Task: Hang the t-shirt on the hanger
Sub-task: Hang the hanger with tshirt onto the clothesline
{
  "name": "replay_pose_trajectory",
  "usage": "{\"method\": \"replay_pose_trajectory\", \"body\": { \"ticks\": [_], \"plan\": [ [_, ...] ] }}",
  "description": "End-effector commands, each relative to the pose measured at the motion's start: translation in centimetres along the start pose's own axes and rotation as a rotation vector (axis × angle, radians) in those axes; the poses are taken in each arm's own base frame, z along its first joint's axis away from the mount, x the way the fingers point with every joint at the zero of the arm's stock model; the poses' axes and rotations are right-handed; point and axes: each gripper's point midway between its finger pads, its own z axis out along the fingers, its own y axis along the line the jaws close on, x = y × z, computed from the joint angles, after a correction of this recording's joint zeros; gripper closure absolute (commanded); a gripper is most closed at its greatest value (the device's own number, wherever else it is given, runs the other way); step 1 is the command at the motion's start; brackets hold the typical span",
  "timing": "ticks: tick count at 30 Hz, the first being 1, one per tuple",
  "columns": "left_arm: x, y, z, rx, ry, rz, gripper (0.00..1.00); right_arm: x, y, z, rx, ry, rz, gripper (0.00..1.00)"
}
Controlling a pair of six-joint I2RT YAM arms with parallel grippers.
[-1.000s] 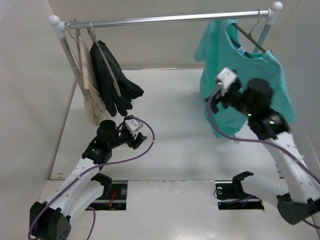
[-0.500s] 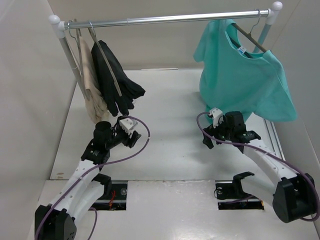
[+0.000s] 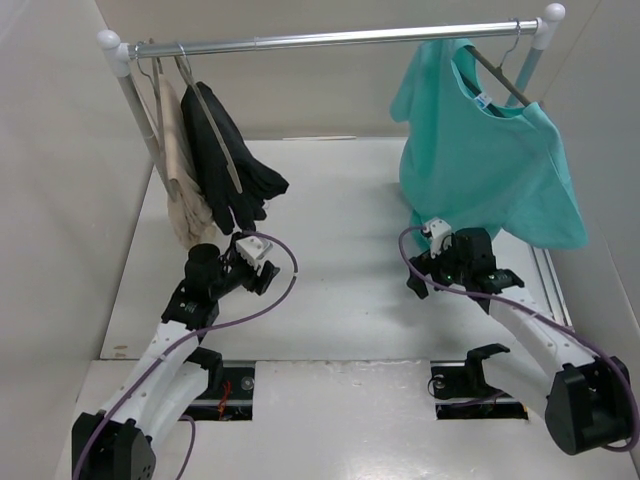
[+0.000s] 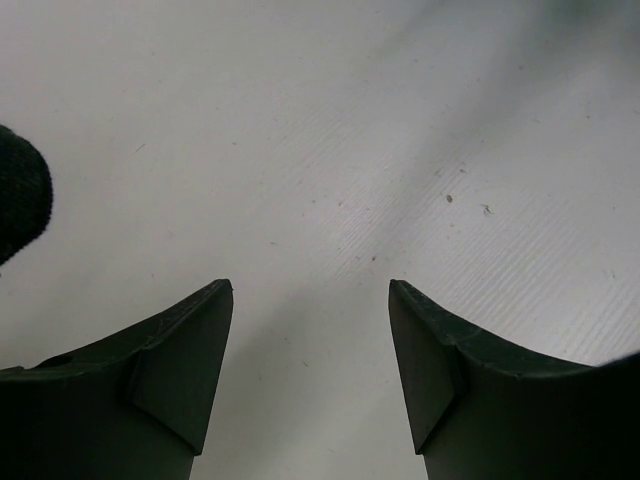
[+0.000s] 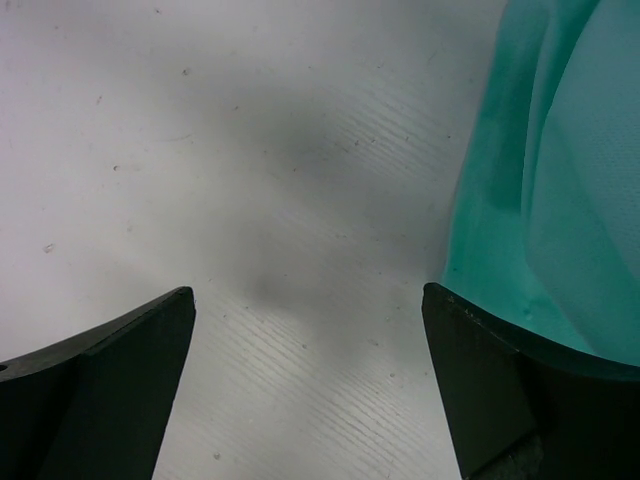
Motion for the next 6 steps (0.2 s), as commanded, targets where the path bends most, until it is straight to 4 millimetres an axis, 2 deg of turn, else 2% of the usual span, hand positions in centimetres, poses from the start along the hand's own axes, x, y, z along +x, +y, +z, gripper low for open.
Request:
{"method": "replay_pose_trajectory", "body": {
  "ticks": [1,6],
  "plan": [
    [-1.05,0.49,-0.04,-0.018,-0.047,0.026,0.4,-2.5,-0.34,-0.11,0.002,-0.075,-0.01,0.0],
    [-1.05,0.49,-0.04,-0.018,-0.047,0.026,0.4,-2.8,-0.49,-0.07,0.003,-0.077,-0.03,0.0]
  ]
}}
